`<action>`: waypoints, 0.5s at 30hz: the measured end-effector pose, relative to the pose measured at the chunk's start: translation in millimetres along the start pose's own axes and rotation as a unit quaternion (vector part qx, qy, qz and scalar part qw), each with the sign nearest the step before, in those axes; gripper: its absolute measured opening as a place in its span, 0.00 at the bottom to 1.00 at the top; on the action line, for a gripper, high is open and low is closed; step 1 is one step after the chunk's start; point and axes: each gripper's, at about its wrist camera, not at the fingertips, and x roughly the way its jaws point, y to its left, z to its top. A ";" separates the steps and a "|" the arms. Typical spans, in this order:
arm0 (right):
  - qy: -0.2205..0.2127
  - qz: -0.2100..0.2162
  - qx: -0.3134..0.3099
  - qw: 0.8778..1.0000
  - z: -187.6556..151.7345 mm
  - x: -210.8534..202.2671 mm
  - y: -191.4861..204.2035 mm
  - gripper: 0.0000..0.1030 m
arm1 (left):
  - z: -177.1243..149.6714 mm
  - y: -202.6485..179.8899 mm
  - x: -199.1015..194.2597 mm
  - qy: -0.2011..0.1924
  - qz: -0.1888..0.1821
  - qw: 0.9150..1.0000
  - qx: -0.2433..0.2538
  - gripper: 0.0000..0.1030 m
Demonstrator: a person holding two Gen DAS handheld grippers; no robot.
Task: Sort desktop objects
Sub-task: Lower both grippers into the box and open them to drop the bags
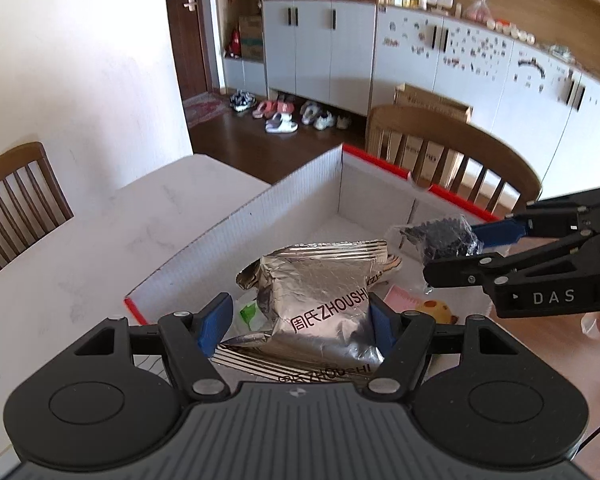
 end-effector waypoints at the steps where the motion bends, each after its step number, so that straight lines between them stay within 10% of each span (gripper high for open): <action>1: 0.006 -0.001 -0.002 1.000 -0.4 5.5 -0.6 0.47 | 1.4 -1.0 4.1 0.004 0.002 1.000 0.004 0.68; 15: 0.060 0.000 -0.020 0.998 0.8 50.7 -8.6 0.47 | 2.6 -3.6 48.0 0.056 0.021 0.998 0.016 0.68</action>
